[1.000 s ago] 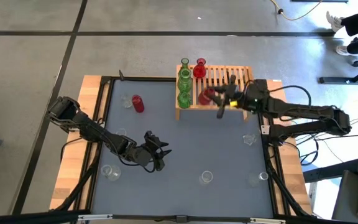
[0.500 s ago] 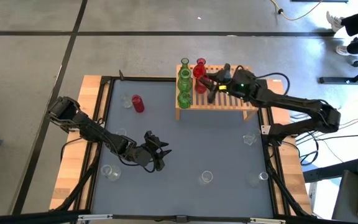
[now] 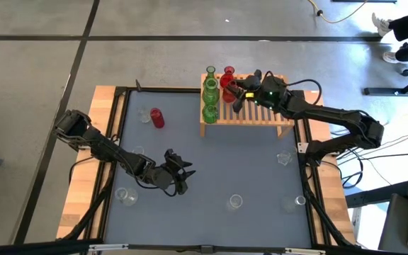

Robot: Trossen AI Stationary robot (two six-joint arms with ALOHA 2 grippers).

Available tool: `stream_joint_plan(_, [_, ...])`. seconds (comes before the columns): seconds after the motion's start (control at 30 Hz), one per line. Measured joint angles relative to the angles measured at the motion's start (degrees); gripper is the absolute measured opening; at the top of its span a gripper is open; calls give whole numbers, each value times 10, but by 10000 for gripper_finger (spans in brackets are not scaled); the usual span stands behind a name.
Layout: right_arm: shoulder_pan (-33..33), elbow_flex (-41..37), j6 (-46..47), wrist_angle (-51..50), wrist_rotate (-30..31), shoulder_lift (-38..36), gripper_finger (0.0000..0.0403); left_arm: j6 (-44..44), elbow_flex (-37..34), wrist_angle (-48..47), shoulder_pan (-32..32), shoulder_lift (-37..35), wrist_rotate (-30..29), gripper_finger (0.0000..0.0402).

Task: Sort vases onto shelf
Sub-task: Put the bottom red vase on the shelf, aligned with the other red vase

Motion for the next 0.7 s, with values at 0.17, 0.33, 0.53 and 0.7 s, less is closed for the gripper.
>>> stream_joint_plan(0.17, [0,0,1,2,-3,5,103,0,0,0,0,0,0,153])
stream_joint_plan(0.33, [0,0,2,3,-8,13,103,-1,0,0,0,0,0,153])
stream_joint_plan(0.53, [0,1,2,13,-3,26,103,-1,0,0,0,0,0,153])
stream_joint_plan(0.7, [0,1,2,23,-2,30,103,-1,0,0,0,0,0,153])
